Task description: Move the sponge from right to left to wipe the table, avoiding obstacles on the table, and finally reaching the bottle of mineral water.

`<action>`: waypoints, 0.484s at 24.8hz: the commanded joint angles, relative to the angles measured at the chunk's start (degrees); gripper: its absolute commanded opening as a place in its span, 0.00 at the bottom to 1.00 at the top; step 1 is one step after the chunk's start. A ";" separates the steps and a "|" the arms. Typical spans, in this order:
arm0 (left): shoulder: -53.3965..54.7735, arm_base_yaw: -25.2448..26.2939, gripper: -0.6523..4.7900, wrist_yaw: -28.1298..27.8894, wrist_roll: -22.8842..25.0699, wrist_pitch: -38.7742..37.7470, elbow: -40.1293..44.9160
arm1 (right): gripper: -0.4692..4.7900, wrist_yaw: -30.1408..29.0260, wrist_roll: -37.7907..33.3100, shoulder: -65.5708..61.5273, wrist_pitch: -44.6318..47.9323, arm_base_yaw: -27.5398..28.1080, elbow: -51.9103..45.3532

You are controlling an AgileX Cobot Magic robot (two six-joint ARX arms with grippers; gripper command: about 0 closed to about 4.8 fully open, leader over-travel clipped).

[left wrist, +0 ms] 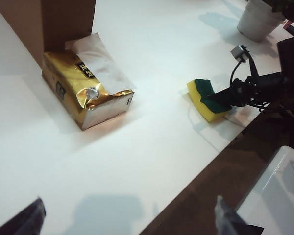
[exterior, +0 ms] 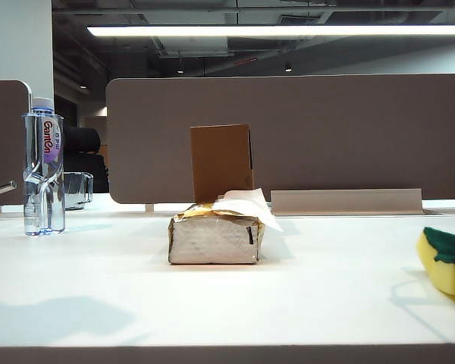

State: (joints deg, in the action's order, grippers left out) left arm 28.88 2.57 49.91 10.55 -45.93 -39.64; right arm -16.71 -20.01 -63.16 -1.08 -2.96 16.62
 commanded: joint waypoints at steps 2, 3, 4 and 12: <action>-1.22 -0.02 0.96 0.04 0.17 -0.98 -0.33 | 0.07 0.09 0.07 3.28 -6.91 -0.07 -1.77; -1.62 -0.02 0.96 0.00 0.20 -1.27 -0.33 | 0.07 0.11 0.07 4.11 -7.74 -0.07 -1.97; -1.75 -0.02 0.96 0.02 0.20 -1.38 -0.33 | 0.07 0.11 0.07 5.22 -8.44 -0.07 -2.27; -2.21 -0.02 0.96 0.02 0.17 -1.64 -0.33 | 0.07 1.44 0.07 9.64 -10.75 -0.07 -3.10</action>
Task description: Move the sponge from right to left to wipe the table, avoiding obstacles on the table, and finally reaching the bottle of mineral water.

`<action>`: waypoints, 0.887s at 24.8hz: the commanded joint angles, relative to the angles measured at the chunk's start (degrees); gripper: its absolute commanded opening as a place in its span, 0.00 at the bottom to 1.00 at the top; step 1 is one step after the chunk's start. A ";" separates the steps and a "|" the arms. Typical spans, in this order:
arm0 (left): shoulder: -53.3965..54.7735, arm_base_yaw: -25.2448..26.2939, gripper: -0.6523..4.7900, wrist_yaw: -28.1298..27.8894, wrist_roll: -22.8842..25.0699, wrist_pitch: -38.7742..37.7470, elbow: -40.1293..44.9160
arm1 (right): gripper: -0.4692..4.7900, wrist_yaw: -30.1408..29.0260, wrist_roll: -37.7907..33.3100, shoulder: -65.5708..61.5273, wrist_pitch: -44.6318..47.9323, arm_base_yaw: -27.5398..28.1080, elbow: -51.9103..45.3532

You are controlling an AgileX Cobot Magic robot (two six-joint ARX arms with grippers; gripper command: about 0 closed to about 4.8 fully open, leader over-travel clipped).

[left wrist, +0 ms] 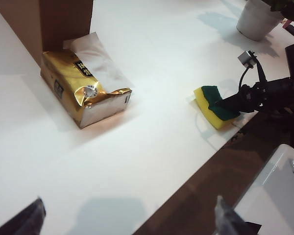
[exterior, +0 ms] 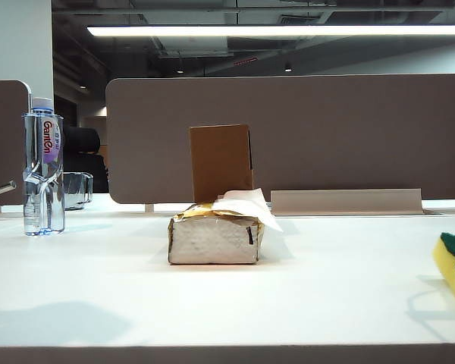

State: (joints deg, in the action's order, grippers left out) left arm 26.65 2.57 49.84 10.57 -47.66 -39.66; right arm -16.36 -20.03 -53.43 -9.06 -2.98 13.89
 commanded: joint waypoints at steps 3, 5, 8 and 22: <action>-0.04 -0.04 0.96 0.09 0.15 0.11 -0.31 | 0.07 1.07 0.09 -0.13 -2.34 -0.04 -0.37; -0.33 -0.04 0.96 0.11 0.13 0.07 -0.31 | 0.07 1.07 0.09 -0.15 -1.55 -0.07 -0.37; -0.74 -0.04 0.96 0.11 0.13 -0.09 -0.31 | 0.07 1.25 -0.22 -0.17 0.15 -0.11 -0.37; -1.33 -2.16 0.96 0.15 0.09 -0.33 -0.31 | 0.07 10.56 -12.81 -8.07 12.02 -18.18 -0.37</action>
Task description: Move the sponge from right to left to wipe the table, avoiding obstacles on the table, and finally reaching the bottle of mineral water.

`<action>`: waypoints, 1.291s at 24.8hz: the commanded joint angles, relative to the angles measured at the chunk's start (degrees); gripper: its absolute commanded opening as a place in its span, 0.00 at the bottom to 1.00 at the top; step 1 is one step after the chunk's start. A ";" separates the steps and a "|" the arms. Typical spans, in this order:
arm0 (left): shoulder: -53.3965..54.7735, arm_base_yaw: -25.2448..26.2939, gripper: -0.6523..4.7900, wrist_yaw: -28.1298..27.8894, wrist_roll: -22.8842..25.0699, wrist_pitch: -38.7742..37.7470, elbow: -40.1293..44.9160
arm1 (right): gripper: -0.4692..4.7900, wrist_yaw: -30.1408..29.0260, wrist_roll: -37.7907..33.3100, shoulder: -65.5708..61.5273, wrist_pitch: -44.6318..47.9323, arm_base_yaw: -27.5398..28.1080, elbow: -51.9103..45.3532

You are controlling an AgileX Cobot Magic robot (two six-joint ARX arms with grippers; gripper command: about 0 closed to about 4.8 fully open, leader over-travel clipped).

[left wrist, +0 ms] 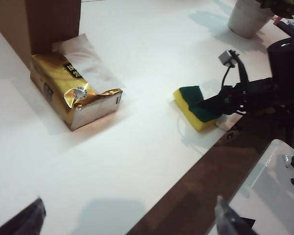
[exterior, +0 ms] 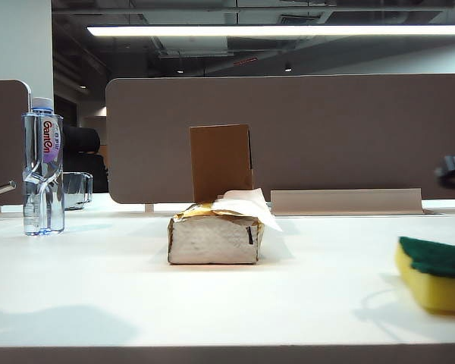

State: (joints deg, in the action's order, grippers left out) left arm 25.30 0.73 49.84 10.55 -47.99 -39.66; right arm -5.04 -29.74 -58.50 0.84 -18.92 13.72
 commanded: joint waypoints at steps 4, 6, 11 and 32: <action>-0.02 -0.33 0.96 0.11 -0.02 0.00 -0.31 | 0.07 -0.04 -6.05 -8.87 7.13 -6.08 -0.13; -0.33 -0.33 0.96 0.13 -0.02 0.09 -0.31 | 0.07 0.48 -7.91 -12.48 10.60 -8.90 0.33; -1.01 -0.48 0.96 0.11 -0.02 -0.02 -0.31 | 0.07 3.96 -9.49 -19.02 12.52 -16.79 4.90; -1.60 -2.78 0.96 -0.17 -0.02 0.09 -0.31 | 0.07 6.21 -14.10 -38.66 14.36 -31.63 23.71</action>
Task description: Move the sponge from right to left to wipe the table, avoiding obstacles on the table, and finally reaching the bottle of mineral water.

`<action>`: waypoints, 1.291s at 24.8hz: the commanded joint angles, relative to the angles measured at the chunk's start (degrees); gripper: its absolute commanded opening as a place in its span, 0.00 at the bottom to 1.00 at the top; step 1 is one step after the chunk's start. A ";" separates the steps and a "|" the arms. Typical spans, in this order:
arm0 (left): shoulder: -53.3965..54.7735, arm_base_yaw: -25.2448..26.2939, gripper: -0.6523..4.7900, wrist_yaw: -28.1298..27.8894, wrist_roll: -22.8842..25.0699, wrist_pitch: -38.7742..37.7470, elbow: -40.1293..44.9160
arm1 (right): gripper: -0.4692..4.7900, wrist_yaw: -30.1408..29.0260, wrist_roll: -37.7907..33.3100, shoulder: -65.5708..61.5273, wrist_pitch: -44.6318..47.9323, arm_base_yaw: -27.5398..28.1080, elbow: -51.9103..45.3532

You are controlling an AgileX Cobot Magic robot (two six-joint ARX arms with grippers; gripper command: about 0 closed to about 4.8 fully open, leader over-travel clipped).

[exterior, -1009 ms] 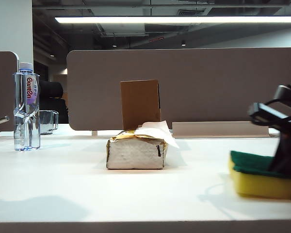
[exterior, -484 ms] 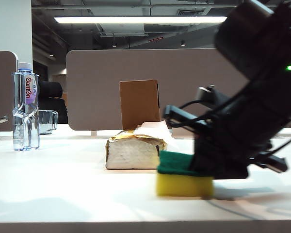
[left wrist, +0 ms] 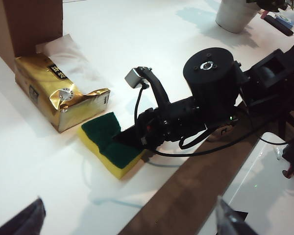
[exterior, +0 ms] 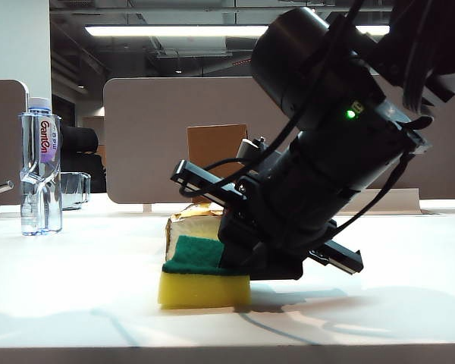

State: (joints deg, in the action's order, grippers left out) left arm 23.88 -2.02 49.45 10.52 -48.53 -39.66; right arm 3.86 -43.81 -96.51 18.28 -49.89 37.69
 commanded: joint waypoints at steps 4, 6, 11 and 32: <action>-0.24 -0.09 0.96 0.26 0.00 0.59 -0.31 | 0.12 -3.58 0.42 -0.50 -2.93 -0.66 -0.26; -0.24 -0.22 0.96 0.26 -0.02 0.59 -0.31 | 0.20 -3.85 0.55 0.04 -2.91 -0.68 -0.26; -0.26 -0.85 0.96 0.26 0.00 0.59 -0.31 | 0.38 -2.25 0.79 2.54 -2.93 -0.61 -0.26; -0.31 -1.57 0.96 0.24 0.00 0.63 -0.31 | 0.59 -2.60 5.14 14.45 -3.28 6.67 -0.20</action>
State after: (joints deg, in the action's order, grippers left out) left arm 23.62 -3.49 49.45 10.52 -48.64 -39.66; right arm 2.35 -39.90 -83.09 14.63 -44.14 37.26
